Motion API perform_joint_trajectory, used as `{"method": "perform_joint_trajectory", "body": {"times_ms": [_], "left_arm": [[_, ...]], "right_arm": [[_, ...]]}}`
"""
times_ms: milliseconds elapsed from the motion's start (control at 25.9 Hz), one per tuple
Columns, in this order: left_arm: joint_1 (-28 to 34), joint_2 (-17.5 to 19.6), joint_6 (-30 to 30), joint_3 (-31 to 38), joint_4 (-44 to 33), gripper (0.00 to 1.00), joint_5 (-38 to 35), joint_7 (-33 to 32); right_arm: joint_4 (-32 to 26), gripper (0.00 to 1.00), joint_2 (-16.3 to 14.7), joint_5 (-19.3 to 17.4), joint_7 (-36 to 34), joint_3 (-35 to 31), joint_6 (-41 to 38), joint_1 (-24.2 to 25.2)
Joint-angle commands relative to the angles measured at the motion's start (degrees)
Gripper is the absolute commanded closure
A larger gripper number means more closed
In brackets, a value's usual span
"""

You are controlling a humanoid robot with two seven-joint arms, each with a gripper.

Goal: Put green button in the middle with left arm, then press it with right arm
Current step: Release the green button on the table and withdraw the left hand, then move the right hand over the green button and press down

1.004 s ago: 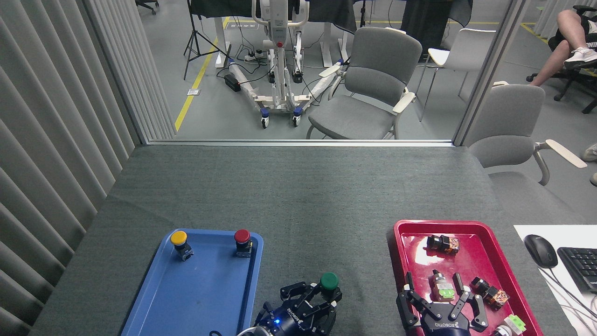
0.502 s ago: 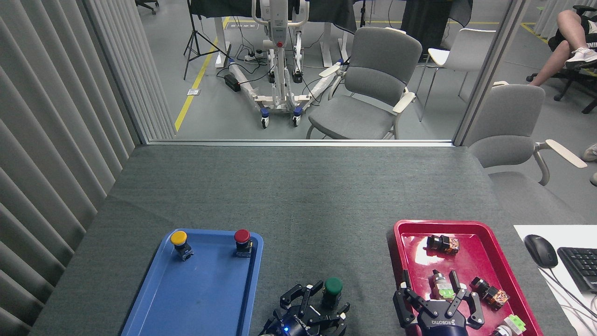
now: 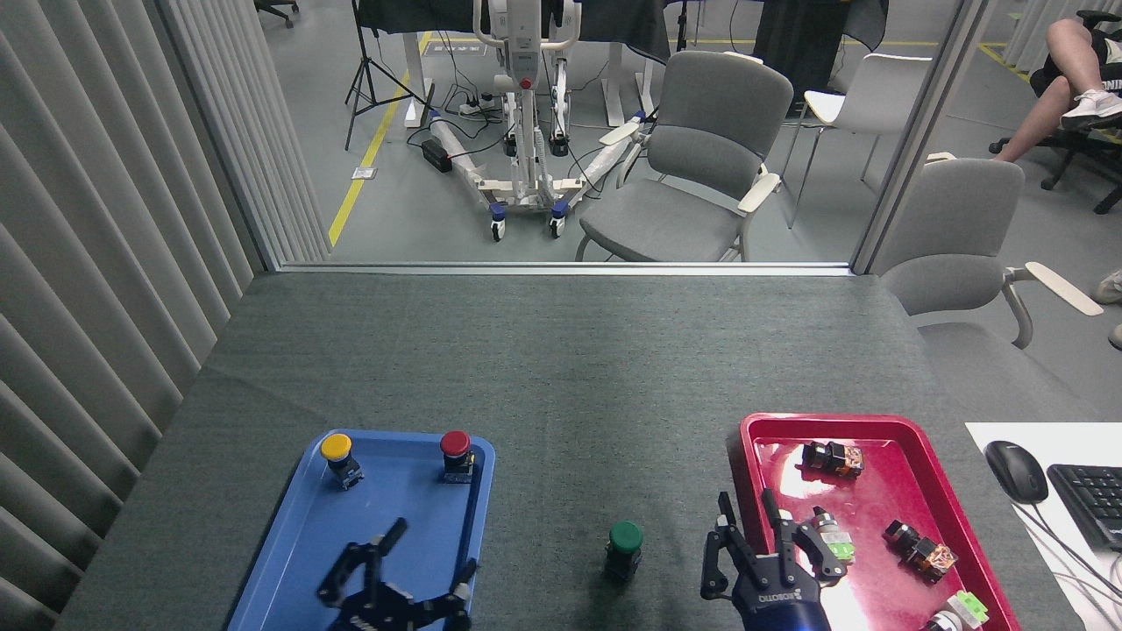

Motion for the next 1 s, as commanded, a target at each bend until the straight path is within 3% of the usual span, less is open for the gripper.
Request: {"method": "perform_joint_trajectory", "body": {"times_ms": [0, 39, 155, 309, 541, 966], "left_arm": [[3.7, -1.9, -0.3, 11.9, -1.6, 0.01, -0.3, -0.6], [3.7, -2.2, -0.3, 13.6, -1.7, 0.01, -0.3, -0.7], [3.7, -2.6, -0.3, 15.8, -1.7, 0.01, -0.4, -2.6], [3.7, -2.6, -0.5, 19.4, -1.9, 0.01, -1.4, -13.4], [7.2, -1.8, -1.5, 23.1, -2.5, 0.01, -1.1, -10.3], [6.6, -1.8, 1.1, 23.7, -3.6, 0.01, -0.2, -10.9]], "right_arm": [[-0.1, 0.95, 0.1, 0.1, 0.0, 3.5, 0.1, -0.3], [-0.1, 1.00, 0.1, 0.2, 0.0, 4.2, 0.1, -0.2], [0.0, 1.00, 0.1, 0.9, -0.1, 4.8, 0.1, -0.2], [1.2, 1.00, 0.2, 1.2, -0.1, 5.2, 0.0, -0.9], [5.0, 1.00, 0.1, 1.2, 0.0, 6.9, -0.3, -2.6], [10.0, 1.00, -1.1, 1.0, 0.0, 9.3, -2.2, -2.7]]}}
